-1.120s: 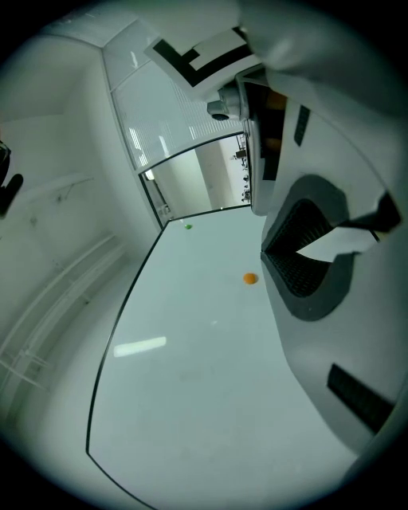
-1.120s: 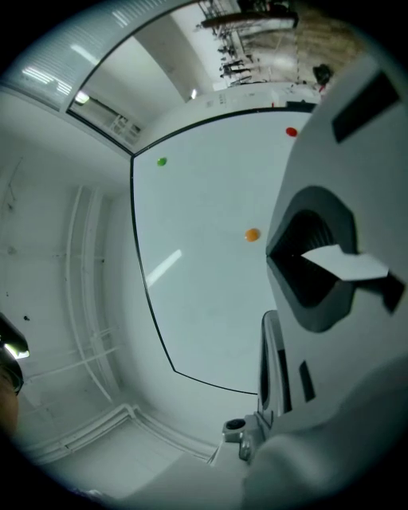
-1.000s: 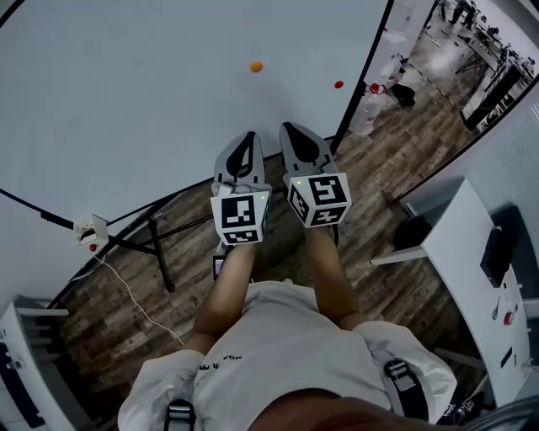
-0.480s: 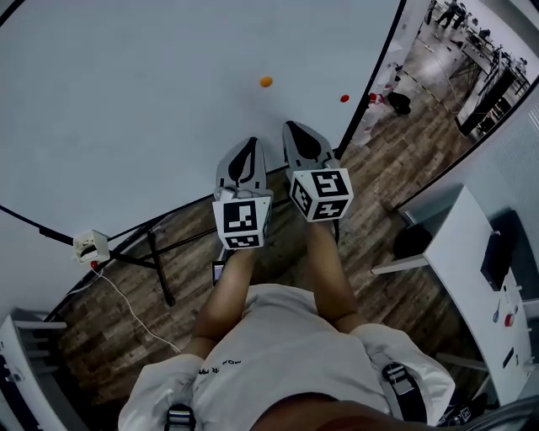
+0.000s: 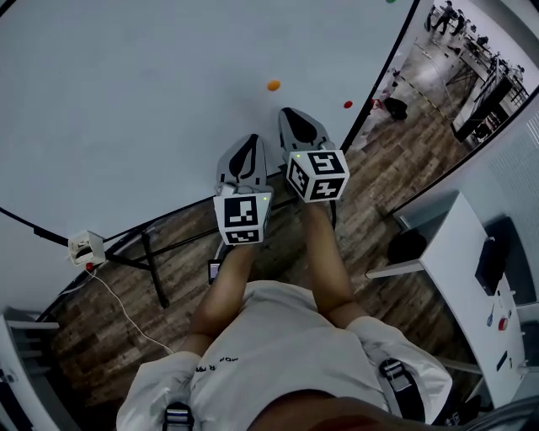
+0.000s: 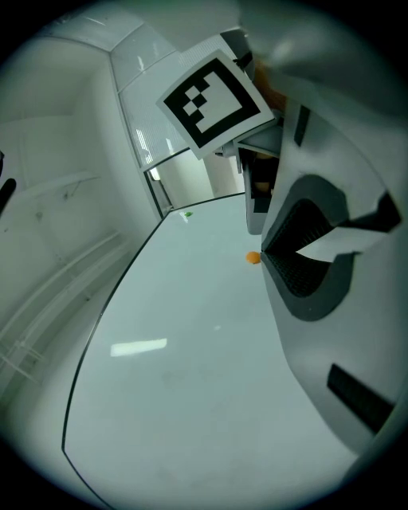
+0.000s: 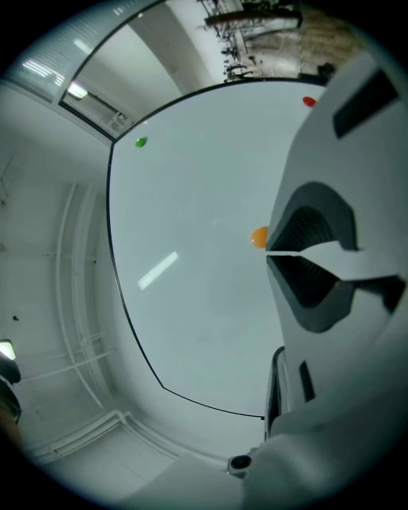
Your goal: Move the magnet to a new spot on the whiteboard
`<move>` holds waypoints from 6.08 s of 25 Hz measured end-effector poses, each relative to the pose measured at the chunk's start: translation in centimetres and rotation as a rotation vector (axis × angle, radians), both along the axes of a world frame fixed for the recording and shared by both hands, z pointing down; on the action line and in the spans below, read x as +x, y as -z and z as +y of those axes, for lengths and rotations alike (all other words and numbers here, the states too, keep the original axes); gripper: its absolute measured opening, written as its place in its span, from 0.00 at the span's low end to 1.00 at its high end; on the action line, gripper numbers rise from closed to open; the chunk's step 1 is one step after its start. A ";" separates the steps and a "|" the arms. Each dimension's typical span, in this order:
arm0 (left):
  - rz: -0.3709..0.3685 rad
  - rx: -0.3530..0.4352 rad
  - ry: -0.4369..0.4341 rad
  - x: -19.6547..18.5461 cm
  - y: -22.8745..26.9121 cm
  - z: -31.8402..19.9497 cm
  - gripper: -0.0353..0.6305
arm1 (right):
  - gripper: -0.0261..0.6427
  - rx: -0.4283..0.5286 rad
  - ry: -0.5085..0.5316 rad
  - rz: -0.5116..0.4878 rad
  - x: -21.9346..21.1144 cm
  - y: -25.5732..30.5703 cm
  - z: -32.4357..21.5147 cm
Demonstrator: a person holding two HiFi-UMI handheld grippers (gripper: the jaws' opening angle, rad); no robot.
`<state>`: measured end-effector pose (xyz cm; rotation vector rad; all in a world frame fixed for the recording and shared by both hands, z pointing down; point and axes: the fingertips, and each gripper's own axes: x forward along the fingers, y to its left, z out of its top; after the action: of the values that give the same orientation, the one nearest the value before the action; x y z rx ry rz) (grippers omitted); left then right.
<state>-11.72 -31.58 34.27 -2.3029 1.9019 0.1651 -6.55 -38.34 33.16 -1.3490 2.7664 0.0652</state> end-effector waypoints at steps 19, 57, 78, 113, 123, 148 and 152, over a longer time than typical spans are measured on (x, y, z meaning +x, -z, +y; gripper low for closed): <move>-0.004 -0.002 0.011 -0.8 0.1 -0.5 0.06 | 0.24 -0.014 -0.067 0.065 -1.1 1.9 -4.5; -0.005 -0.012 0.040 -1.8 -0.6 -0.1 0.06 | 0.24 -0.062 -0.102 0.050 -2.0 1.3 -6.7; 0.000 -0.005 0.029 -1.6 -0.3 0.2 0.06 | 0.24 -0.025 -0.082 0.035 -1.8 1.8 -4.8; -0.008 0.028 -0.029 1.1 1.7 2.3 0.06 | 0.24 0.047 -0.051 -0.001 1.5 1.9 3.2; -0.024 0.040 -0.029 1.7 2.2 2.7 0.06 | 0.24 0.055 -0.052 -0.006 2.4 1.9 4.5; -0.028 0.050 -0.021 2.4 2.6 3.2 0.06 | 0.24 0.076 -0.042 0.002 3.5 1.5 6.9; -0.028 0.045 -0.019 2.4 2.5 3.0 0.06 | 0.24 0.074 -0.039 -0.002 3.6 1.4 7.0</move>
<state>-9.27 -28.63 31.73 -2.2834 1.8443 0.1749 -2.95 -31.36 31.78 -1.3841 2.7069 0.1662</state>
